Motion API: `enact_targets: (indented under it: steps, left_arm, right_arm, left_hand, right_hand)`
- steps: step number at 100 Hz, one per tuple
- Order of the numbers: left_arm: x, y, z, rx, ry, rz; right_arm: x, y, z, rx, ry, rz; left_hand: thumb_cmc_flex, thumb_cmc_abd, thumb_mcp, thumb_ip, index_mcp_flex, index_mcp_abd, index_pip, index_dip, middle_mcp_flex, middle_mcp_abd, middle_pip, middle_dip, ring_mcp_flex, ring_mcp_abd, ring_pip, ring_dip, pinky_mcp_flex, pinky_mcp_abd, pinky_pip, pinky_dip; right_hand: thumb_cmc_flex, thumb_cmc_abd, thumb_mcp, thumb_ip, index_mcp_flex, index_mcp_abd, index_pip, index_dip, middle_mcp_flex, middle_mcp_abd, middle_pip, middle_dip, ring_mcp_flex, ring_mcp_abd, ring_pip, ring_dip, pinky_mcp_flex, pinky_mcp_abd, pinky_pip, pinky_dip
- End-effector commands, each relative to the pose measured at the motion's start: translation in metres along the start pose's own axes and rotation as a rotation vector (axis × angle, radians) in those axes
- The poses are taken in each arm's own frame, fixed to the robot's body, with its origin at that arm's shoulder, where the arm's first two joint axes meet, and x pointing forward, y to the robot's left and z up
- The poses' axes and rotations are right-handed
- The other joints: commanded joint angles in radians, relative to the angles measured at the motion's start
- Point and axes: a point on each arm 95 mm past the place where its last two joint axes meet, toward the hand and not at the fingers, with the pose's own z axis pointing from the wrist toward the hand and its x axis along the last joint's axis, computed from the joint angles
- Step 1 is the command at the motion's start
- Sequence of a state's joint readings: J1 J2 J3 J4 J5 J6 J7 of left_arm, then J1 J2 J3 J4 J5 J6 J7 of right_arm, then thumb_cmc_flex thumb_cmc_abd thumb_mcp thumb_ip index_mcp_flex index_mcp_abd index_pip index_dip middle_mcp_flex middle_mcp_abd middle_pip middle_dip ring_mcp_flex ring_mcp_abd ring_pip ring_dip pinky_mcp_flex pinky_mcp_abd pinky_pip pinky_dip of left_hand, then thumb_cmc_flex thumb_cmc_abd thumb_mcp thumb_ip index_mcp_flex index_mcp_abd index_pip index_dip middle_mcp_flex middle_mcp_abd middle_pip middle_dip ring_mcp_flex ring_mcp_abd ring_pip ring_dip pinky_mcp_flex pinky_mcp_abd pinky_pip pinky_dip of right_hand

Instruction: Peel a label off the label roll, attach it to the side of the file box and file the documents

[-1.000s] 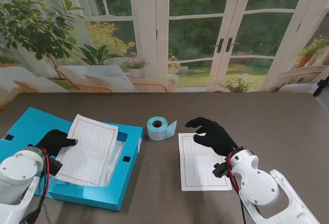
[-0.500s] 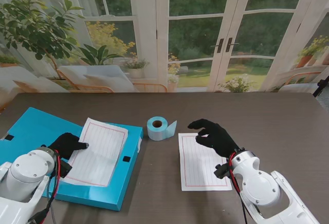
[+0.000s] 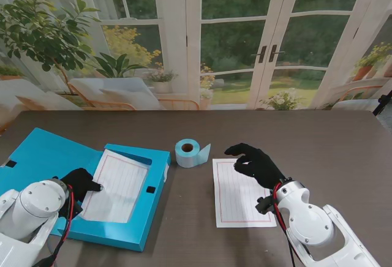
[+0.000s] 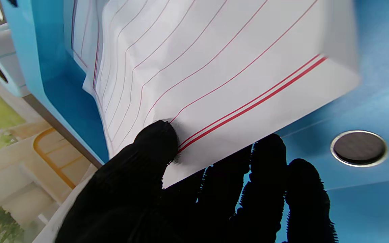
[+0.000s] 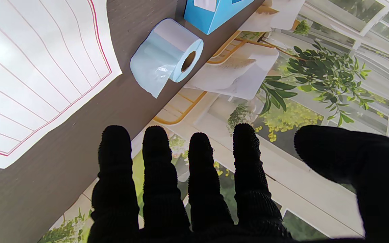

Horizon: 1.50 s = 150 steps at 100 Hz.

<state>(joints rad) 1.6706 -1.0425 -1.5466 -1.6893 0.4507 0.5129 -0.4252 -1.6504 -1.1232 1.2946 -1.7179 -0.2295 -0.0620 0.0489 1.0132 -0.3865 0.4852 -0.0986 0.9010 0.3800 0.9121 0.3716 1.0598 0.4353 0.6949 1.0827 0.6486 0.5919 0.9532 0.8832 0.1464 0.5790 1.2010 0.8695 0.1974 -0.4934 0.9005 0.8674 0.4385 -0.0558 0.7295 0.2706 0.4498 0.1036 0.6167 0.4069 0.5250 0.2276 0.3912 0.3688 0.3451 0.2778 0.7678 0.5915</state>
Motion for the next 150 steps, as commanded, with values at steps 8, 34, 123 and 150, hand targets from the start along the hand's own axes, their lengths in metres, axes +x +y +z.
enact_targets:
  steps: [8,34,123,150]
  left_arm:
    - [-0.003,-0.001,-0.005,-0.031,-0.016,0.042]
    - [0.008,0.007,-0.001,-0.055,0.041,0.013]
    - [0.040,-0.018,-0.038,0.043,0.220,0.091]
    - [0.046,-0.019,-0.045,0.074,0.289,0.080]
  right_arm:
    - [-0.002,-0.006,-0.002,0.021,-0.004,0.004]
    - [-0.001,-0.007,-0.001,0.024,-0.005,0.004]
    - [-0.060,0.032,0.004,0.050,-0.046,-0.252]
    - [-0.078,0.040,-0.006,0.088,-0.158,-0.279]
  left_hand:
    - [0.027,0.041,-0.019,-0.016,-0.028,-0.034,0.030,-0.006,-0.025,-0.024,0.020,-0.019,0.001,0.027,-0.027,-0.015,-0.008,-0.151,0.063,0.001]
    - [-0.202,0.053,0.101,0.007,-0.062,-0.032,-0.308,-0.085,-0.128,-0.026,-0.120,-0.148,-0.077,-0.005,-0.155,-0.105,-0.063,-0.181,0.037,-0.053]
    - [-0.401,0.096,0.011,0.057,-0.286,-0.049,-0.829,-0.261,-0.510,-0.084,-0.627,-0.779,-0.398,-0.187,-0.848,-0.515,-0.183,-0.292,-0.659,-0.305]
    - [-0.396,0.095,0.032,0.056,-0.250,-0.047,-0.815,-0.256,-0.477,-0.072,-0.616,-0.774,-0.368,-0.179,-0.854,-0.504,-0.173,-0.282,-0.677,-0.290]
  right_hand:
    - [0.001,0.017,-0.004,0.016,0.002,-0.014,-0.009,0.012,0.001,-0.020,-0.012,-0.007,0.013,-0.012,-0.011,-0.007,-0.227,-0.021,-0.026,0.009]
    - [0.002,0.018,-0.006,0.019,-0.004,-0.012,-0.009,0.012,0.000,-0.020,-0.011,-0.007,0.014,-0.013,-0.010,-0.006,-0.226,-0.022,-0.029,0.012]
    - [-0.157,0.000,-0.028,-0.405,-0.092,-0.021,0.043,0.020,-0.027,-0.081,0.054,0.048,0.019,-0.072,0.063,0.025,-0.193,-0.088,0.025,0.025]
    - [-0.140,-0.174,-0.002,-0.623,-0.082,0.099,0.121,0.044,-0.016,-0.051,0.197,0.146,0.080,-0.060,0.250,0.096,-0.085,-0.101,0.287,-0.015]
